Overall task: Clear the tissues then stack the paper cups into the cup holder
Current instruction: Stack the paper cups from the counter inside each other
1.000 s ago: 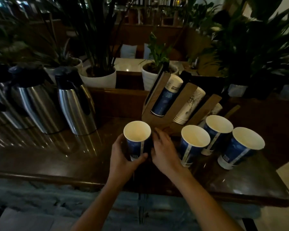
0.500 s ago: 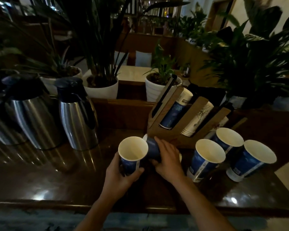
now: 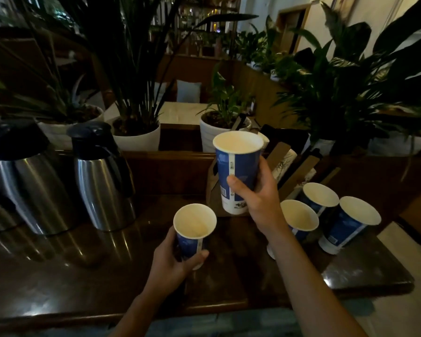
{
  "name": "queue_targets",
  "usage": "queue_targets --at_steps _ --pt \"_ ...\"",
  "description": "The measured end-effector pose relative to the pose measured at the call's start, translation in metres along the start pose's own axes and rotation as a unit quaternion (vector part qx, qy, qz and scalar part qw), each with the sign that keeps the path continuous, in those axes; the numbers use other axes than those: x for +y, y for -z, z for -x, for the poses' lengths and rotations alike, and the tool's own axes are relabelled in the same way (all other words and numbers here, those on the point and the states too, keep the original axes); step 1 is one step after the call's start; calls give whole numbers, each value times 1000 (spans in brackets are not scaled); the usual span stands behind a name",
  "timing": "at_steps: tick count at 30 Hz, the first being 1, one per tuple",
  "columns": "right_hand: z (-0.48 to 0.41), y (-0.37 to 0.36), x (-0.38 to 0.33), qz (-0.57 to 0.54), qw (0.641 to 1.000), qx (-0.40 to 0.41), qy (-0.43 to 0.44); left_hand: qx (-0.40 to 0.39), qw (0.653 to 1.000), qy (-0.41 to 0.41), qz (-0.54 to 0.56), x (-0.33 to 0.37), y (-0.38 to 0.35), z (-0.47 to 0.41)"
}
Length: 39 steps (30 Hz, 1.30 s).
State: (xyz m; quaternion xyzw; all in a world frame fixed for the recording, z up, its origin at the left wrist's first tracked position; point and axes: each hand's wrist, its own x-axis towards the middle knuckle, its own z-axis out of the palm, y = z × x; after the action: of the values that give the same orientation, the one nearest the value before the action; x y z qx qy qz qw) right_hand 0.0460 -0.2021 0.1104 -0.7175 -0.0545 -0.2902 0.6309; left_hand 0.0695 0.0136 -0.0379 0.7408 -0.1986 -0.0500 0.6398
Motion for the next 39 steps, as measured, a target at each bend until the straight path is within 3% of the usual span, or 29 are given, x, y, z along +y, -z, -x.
queue_targets --at_steps 7,15,27,39 --pt "-2 -9 -24 -64 998 -5 10 -92 996 2 20 0 0 -14" --pt "14 -15 -5 -85 992 -66 -59 -136 991 -15 3 0 2 -25" --pt "36 1 39 -48 970 -190 -144 -123 992 9 3 0 -16 -27" --pt "42 11 47 -31 963 -225 -143 -112 994 9 -10 8 -16 -25"
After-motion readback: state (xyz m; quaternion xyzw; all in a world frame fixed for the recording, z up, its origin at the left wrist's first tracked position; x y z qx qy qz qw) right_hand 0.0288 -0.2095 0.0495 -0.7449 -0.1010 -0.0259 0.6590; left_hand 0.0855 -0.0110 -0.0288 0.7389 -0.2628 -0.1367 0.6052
